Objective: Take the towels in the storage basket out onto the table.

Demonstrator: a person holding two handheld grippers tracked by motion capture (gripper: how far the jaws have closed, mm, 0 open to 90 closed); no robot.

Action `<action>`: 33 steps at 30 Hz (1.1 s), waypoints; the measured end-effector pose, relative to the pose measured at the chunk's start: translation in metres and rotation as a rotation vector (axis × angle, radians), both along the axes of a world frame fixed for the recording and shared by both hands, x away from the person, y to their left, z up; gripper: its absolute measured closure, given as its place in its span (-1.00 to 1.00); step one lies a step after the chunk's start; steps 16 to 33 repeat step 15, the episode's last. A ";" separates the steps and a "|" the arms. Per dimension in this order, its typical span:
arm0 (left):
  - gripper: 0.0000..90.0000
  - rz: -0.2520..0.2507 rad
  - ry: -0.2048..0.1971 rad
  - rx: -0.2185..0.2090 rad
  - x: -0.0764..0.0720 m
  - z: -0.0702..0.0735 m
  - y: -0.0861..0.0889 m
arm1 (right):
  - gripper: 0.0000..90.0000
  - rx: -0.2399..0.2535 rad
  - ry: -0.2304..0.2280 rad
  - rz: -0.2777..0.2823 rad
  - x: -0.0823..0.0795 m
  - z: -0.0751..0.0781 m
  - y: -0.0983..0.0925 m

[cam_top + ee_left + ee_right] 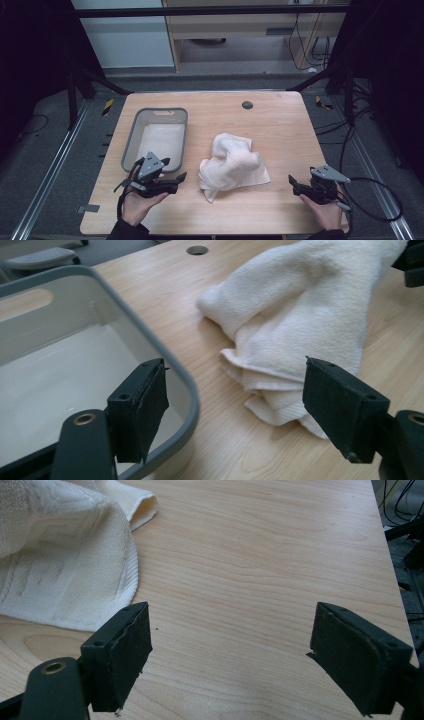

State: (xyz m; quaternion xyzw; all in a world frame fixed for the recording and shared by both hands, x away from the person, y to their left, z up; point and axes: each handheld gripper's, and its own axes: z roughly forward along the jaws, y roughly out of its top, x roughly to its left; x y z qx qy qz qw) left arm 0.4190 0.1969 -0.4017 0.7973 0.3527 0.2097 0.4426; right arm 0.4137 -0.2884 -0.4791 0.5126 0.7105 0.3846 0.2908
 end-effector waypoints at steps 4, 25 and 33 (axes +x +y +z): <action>-0.43 0.064 -0.011 -0.020 -0.004 -0.003 0.021 | -0.64 -0.004 0.000 0.005 0.000 -0.001 0.000; -0.41 0.153 -0.031 -0.046 -0.009 -0.014 0.056 | -0.67 0.004 0.013 0.007 -0.001 -0.002 0.001; -0.41 0.153 -0.031 -0.046 -0.009 -0.014 0.056 | -0.67 0.004 0.013 0.007 -0.001 -0.002 0.001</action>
